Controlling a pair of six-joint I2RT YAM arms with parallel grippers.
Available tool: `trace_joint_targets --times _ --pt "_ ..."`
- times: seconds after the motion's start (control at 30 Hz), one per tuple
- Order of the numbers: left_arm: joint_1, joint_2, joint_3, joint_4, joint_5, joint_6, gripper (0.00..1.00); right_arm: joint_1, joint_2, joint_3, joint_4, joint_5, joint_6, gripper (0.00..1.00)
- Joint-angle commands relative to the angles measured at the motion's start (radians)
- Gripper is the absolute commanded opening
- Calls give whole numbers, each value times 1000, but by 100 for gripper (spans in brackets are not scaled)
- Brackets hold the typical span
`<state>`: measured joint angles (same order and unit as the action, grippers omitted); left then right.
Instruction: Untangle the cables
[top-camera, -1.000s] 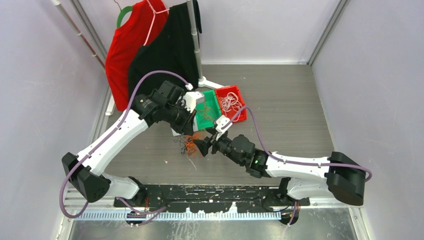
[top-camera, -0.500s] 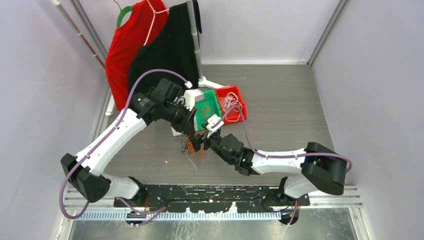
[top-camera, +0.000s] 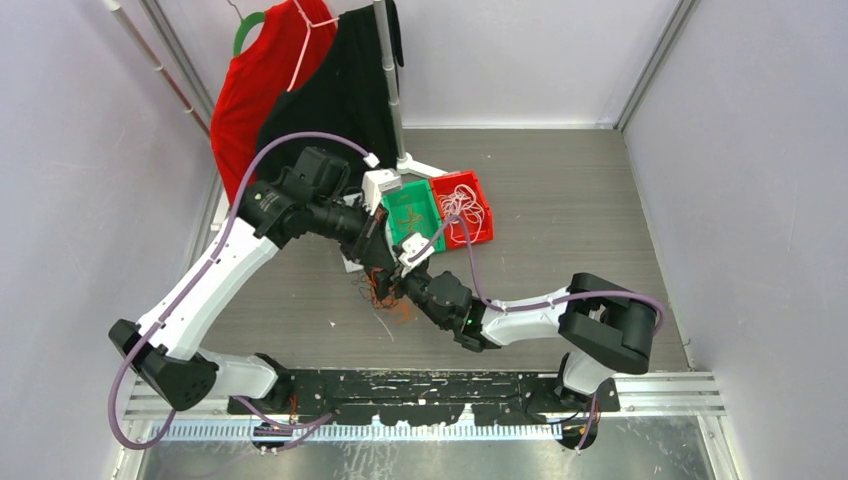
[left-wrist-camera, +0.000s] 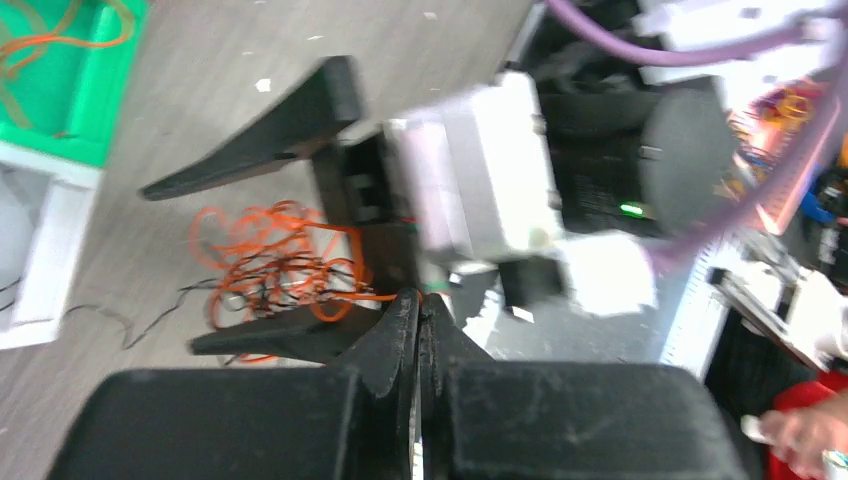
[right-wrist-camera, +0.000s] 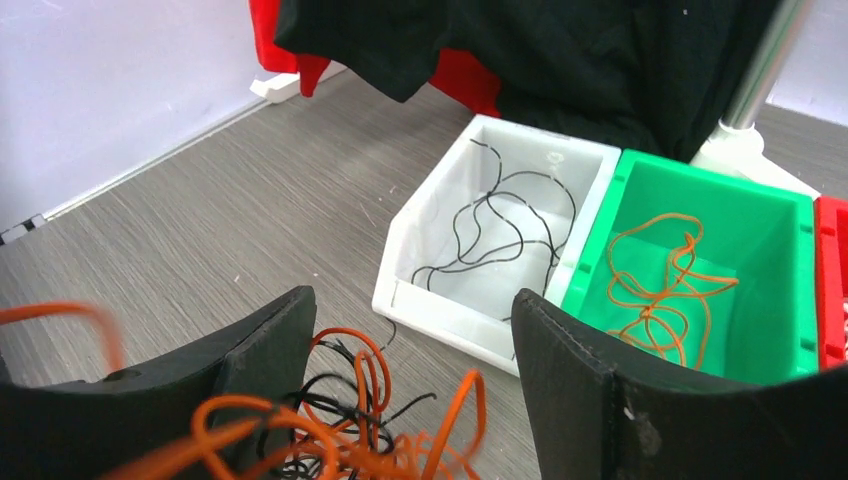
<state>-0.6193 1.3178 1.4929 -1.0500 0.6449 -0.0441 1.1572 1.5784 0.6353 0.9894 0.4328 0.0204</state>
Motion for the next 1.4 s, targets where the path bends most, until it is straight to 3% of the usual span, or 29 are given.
trace_joint_targets --times 0.0,0.33,0.7,1.1,1.3,1.33,1.37 --pt "-19 -40 119 -61 194 -14 0 -14 39 -47 64 45 41 76" --pt "-19 -24 384 -192 151 111 0 -14 10 -220 97 102 124 72" --pt "-19 -35 602 -186 -113 260 0 -14 -60 -337 106 164 179 71" --pt "-19 -118 653 193 -387 333 0 -15 -88 -375 106 154 206 70" --pt "-19 -112 614 273 -461 295 0 -14 -164 -398 62 134 205 72" --pt "-18 -115 604 308 -507 287 0 -14 -181 -401 43 132 208 72" --pt "-19 -144 546 494 -657 281 0 -14 -222 -412 7 141 212 73"
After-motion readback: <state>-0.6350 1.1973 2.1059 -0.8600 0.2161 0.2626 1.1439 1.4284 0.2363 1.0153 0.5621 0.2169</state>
